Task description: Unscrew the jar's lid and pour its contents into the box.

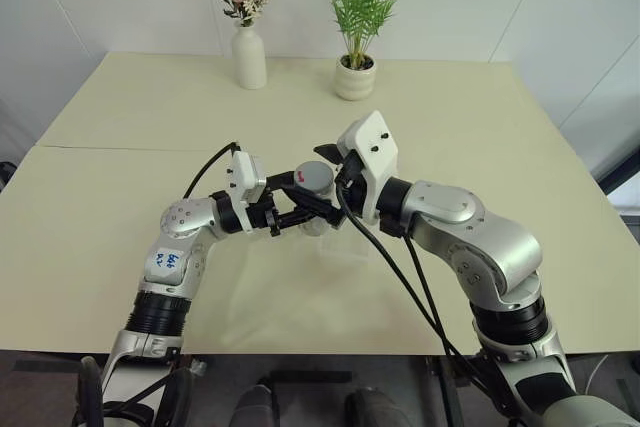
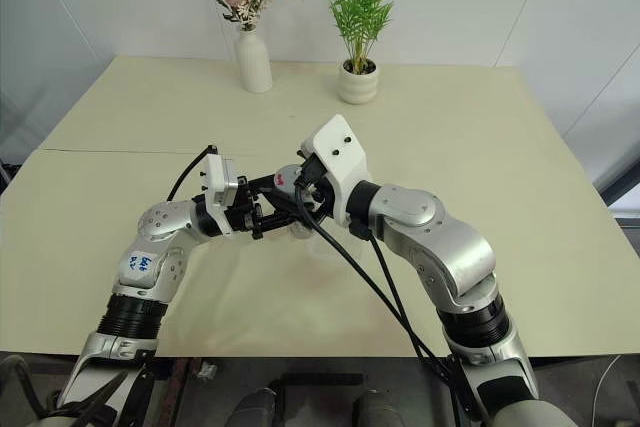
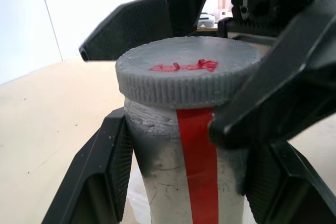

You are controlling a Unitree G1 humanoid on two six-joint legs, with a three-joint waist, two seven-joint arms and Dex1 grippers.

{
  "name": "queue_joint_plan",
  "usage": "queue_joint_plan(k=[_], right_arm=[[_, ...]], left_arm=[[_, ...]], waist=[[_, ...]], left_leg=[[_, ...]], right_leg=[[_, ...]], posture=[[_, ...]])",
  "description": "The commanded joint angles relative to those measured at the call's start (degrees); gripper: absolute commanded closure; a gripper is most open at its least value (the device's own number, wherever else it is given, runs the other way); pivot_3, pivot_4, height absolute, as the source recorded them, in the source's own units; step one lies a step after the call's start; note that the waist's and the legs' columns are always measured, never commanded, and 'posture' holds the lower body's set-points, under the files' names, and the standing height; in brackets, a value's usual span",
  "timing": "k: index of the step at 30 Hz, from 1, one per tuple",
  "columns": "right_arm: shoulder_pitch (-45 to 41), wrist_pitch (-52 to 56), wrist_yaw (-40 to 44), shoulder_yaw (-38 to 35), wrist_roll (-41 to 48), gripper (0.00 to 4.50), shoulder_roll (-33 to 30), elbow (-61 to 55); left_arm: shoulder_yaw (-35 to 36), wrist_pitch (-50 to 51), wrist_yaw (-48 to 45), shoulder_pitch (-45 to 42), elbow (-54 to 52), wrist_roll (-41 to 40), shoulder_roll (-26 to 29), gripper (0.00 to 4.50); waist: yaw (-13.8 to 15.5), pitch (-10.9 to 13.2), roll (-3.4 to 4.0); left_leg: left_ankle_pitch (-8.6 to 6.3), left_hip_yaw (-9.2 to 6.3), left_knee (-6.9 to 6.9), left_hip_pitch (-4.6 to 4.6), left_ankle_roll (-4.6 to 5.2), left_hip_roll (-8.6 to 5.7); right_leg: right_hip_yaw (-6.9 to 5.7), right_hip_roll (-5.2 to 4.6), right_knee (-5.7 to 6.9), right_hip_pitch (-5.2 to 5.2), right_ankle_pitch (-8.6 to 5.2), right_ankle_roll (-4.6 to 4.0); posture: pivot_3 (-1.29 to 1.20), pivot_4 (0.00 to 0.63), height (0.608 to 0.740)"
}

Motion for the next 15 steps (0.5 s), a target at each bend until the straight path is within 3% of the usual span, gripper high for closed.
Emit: queue_joint_plan(k=[1, 5, 8, 12, 15], right_arm=[[0.48, -0.12, -0.84, -2.08, 0.71, 0.00, 0.70, -2.84], [0.81, -0.64, -0.86, -2.15, 0.46, 0.00, 0.85, -3.00], [1.14, -0.93, -0.89, -2.14, 0.40, 0.54, 0.96, -3.12], [1.13, -1.56, -0.56, -2.08, 0.37, 1.87, 1.27, -3.16], [1.11, -1.70, -0.49, -2.05, 0.24, 1.89, 1.30, -3.08]], left_arm=[[0.32, -0.12, -0.24, -1.56, -0.15, -0.11, -0.39, 2.07], [0.12, 0.12, -0.71, -2.18, 0.31, -0.10, -0.48, 2.07], [0.08, 0.19, -0.90, -2.41, 0.63, 0.00, -0.54, 2.07], [-0.01, 0.31, -1.02, -2.49, 0.86, 0.06, -0.51, 2.07], [-0.06, 0.45, -1.21, -2.34, 0.83, 0.05, -0.38, 2.07]], waist=[[-0.01, 0.00, 0.00], [0.00, 0.00, 0.00], [-0.01, 0.00, 0.00], [-0.01, 0.00, 0.00], [-0.01, 0.00, 0.00]], left_leg=[[0.00, 0.00, -0.01, 0.00, 0.00, 0.00], [0.00, 0.03, 0.00, -0.04, 0.00, 0.00], [0.01, 0.04, 0.00, -0.05, 0.00, 0.00], [0.01, 0.08, -0.01, -0.07, 0.00, 0.00], [0.01, 0.11, -0.01, -0.09, 0.00, 0.00]], right_leg=[[0.00, 0.01, 0.00, -0.01, 0.00, 0.00], [0.03, 0.01, 0.05, -0.09, 0.00, 0.00], [0.05, 0.02, 0.06, -0.12, 0.00, 0.00], [0.10, 0.03, 0.06, -0.16, 0.00, 0.00], [0.14, 0.02, 0.08, -0.20, 0.00, 0.01]], posture=[[0.00, 0.150, 0.740], [0.00, 0.150, 0.740], [0.00, 0.150, 0.740], [0.00, 0.150, 0.740], [0.00, 0.150, 0.740]])
